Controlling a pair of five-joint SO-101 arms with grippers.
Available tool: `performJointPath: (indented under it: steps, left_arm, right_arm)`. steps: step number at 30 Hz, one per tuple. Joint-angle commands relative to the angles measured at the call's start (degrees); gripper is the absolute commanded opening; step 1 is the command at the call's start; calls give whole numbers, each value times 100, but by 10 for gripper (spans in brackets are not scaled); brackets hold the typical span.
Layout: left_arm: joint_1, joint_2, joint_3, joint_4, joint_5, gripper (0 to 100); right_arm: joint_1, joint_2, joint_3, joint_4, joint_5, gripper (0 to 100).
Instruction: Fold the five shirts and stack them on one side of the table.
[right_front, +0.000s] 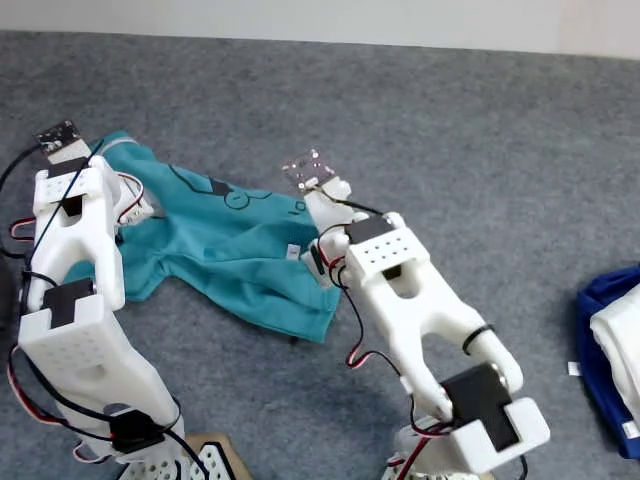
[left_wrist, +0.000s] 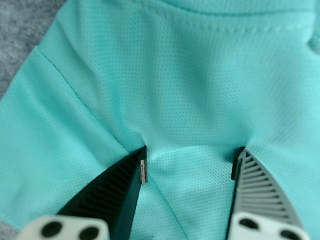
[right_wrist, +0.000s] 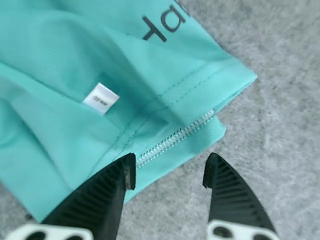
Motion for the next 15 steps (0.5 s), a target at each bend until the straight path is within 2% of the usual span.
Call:
performJointPath:
  steps: [1,10,15]
  left_arm:
    - [75,-40,-207,-62,26,291]
    - [75,-40,-207,-62,26,291]
    - [84,-40,-207,-62,26,291]
  right_arm:
    - [-268,31,-110,-154,-79,228]
    - [-409,101,4,-1437,-79,228]
    - [-426,796,75,-1930,-62,221]
